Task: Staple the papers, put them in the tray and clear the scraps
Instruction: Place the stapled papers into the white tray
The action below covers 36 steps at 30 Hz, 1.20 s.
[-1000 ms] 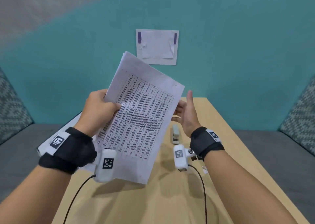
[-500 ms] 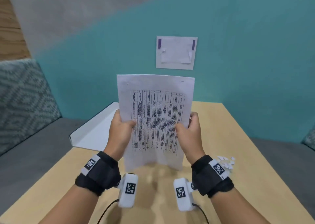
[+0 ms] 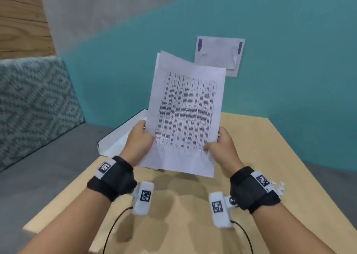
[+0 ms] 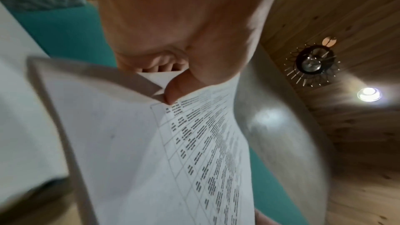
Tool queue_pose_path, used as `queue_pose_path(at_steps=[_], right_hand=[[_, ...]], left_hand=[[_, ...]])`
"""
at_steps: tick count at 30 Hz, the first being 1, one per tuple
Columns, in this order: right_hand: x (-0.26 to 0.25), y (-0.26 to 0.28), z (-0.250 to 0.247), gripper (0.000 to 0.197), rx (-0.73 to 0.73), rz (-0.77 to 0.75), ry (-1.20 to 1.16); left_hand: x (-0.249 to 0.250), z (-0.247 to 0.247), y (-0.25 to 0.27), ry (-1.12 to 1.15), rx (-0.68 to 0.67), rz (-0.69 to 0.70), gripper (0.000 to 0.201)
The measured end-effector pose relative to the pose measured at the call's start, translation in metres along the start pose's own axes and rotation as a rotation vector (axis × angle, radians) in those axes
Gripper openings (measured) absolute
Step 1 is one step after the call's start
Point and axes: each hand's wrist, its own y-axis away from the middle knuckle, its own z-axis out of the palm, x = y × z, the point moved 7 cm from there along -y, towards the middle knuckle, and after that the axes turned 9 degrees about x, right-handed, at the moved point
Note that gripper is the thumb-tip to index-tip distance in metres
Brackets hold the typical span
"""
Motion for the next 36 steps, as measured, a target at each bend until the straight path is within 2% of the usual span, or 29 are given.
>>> queue_pose_path(at_steps=[2, 5, 9, 12, 14, 16, 19, 21, 25, 27, 30, 32, 36], right_hand=[[-0.010, -0.010, 0.020, 0.042, -0.085, 0.080, -0.066], [-0.019, -0.018, 0.055, 0.038, -0.250, 0.184, -0.017], [-0.012, -0.039, 0.095, 0.031, -0.240, 0.223, -0.045], [-0.003, -0.050, 0.122, 0.025, -0.229, 0.258, -0.032], [0.008, -0.055, 0.140, 0.023, -0.255, 0.309, 0.011], [0.020, -0.056, 0.160, 0.022, -0.328, 0.352, 0.108], [0.032, -0.060, 0.181, 0.026, -0.375, 0.393, 0.187], [0.038, -0.064, 0.190, 0.028, -0.371, 0.398, 0.208], [0.044, -0.069, 0.198, 0.024, -0.363, 0.412, 0.213], [0.043, -0.070, 0.200, 0.017, -0.364, 0.415, 0.211], [0.043, -0.071, 0.200, 0.022, -0.360, 0.438, 0.210], [0.040, -0.070, 0.198, 0.019, -0.357, 0.469, 0.207], [0.040, -0.068, 0.197, 0.023, -0.362, 0.487, 0.211]], left_hand=[[0.011, -0.017, -0.026, -0.012, 0.057, -0.025, 0.017], [0.009, -0.039, -0.070, -0.070, 0.112, -0.067, 0.014], [0.000, -0.054, -0.110, -0.190, 0.126, -0.133, 0.014], [-0.007, -0.068, -0.124, -0.427, 0.096, -0.184, 0.033], [-0.025, -0.076, -0.136, -0.566, 0.039, -0.221, 0.028], [-0.040, -0.079, -0.145, -0.613, 0.003, -0.205, 0.016], [-0.058, -0.072, -0.159, -0.687, 0.002, -0.117, 0.030], [-0.063, -0.066, -0.160, -0.738, 0.015, -0.076, 0.031], [-0.069, -0.051, -0.159, -0.809, 0.004, -0.050, 0.018], [-0.074, -0.045, -0.161, -0.848, -0.008, -0.040, 0.020], [-0.082, -0.041, -0.164, -0.875, -0.014, -0.046, 0.028], [-0.086, -0.040, -0.164, -0.883, -0.020, -0.055, 0.028], [-0.088, -0.041, -0.161, -0.896, -0.031, -0.059, 0.014]])
